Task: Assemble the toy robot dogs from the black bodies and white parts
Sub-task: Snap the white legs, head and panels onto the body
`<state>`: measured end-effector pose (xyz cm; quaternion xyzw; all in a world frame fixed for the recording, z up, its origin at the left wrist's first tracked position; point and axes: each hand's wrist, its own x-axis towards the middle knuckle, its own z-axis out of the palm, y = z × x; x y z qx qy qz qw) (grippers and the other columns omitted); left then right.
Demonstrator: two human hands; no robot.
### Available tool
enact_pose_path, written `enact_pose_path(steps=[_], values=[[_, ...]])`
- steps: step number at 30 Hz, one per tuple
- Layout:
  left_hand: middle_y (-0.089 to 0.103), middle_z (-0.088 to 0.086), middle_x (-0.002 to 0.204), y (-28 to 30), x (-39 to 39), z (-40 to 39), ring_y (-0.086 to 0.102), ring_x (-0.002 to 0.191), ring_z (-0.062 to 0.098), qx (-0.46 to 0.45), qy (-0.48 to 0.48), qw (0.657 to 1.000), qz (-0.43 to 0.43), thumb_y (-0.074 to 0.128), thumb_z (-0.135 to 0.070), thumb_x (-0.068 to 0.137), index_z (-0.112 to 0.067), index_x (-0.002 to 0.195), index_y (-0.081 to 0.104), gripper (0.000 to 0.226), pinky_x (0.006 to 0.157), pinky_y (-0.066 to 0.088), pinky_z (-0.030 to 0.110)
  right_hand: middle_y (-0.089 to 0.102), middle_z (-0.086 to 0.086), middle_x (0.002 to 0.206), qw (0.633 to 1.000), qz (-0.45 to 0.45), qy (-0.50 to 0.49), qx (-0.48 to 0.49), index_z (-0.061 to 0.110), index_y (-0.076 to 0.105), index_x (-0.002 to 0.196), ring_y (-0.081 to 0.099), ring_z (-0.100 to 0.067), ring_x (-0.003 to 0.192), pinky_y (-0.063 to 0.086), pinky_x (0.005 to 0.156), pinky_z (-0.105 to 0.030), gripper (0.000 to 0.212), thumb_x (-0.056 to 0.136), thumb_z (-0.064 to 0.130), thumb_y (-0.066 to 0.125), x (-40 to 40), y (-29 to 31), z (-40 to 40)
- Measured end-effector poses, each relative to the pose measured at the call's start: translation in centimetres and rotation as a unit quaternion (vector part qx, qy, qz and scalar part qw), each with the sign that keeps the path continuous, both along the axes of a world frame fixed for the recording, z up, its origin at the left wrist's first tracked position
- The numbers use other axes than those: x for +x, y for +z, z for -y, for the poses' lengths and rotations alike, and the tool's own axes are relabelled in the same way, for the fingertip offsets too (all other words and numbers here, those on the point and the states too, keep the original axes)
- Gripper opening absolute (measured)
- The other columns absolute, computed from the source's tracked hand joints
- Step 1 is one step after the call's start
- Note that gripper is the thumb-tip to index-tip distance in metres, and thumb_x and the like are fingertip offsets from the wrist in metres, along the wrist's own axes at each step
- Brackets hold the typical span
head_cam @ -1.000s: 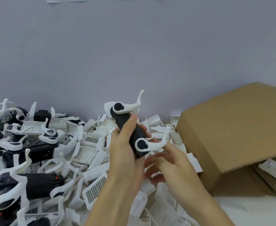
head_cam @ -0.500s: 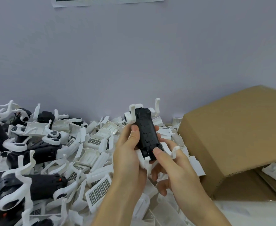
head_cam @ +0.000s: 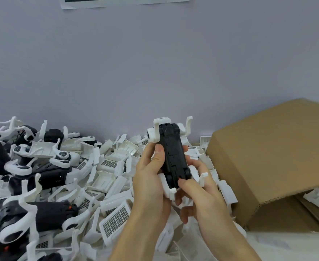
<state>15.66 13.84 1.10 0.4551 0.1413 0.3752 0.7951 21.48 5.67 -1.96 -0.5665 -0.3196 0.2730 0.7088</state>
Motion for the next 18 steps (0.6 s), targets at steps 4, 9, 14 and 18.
enact_pose_path(steps=[4, 9, 14, 18], values=[[0.076, 0.015, 0.108, 0.04, -0.07, 0.03, 0.064, 0.071, 0.027, 0.001, -0.005, 1.000, -0.008, 0.054, -0.040, 0.083, -0.011, 0.117, 0.066, 0.047, 0.052, 0.047, 0.031, 0.061, 0.000, 0.065, 1.000, 0.009, 0.004, -0.007, 0.059, 0.059, 0.099, 0.055, -0.019, 0.061, 0.043, 0.046, -0.028, 0.039, 0.073, 0.032, 0.054, 0.14, -0.23, -0.01], [0.077, 0.015, 0.105, -0.06, -0.09, -0.02, 0.069, 0.072, 0.023, 0.011, -0.004, 1.000, -0.008, 0.056, -0.040, 0.082, -0.011, 0.116, 0.067, 0.046, 0.063, 0.052, 0.036, 0.057, -0.001, 0.060, 1.000, 0.009, -0.002, -0.009, 0.059, 0.057, 0.099, 0.053, -0.020, 0.061, 0.042, 0.044, -0.028, 0.037, 0.074, 0.032, 0.053, 0.06, -0.15, -0.18], [0.076, 0.015, 0.104, 0.12, -0.29, 0.00, 0.068, 0.072, 0.026, 0.015, -0.011, 1.000, -0.007, 0.057, -0.040, 0.082, -0.009, 0.114, 0.065, 0.045, 0.056, 0.053, 0.034, 0.060, -0.008, 0.065, 1.000, 0.006, -0.011, -0.008, 0.057, 0.057, 0.102, 0.053, -0.022, 0.061, 0.042, 0.045, -0.029, 0.035, 0.075, 0.035, 0.054, -0.07, -0.15, -0.21], [0.076, 0.016, 0.105, 0.28, -0.37, 0.11, 0.065, 0.072, 0.029, 0.014, -0.007, 1.000, -0.015, 0.057, -0.040, 0.083, -0.011, 0.114, 0.066, 0.044, 0.044, 0.047, 0.028, 0.062, -0.009, 0.071, 1.000, -0.002, -0.009, -0.001, 0.057, 0.059, 0.100, 0.056, -0.020, 0.062, 0.044, 0.046, -0.029, 0.029, 0.076, 0.041, 0.059, -0.07, -0.13, -0.17]])
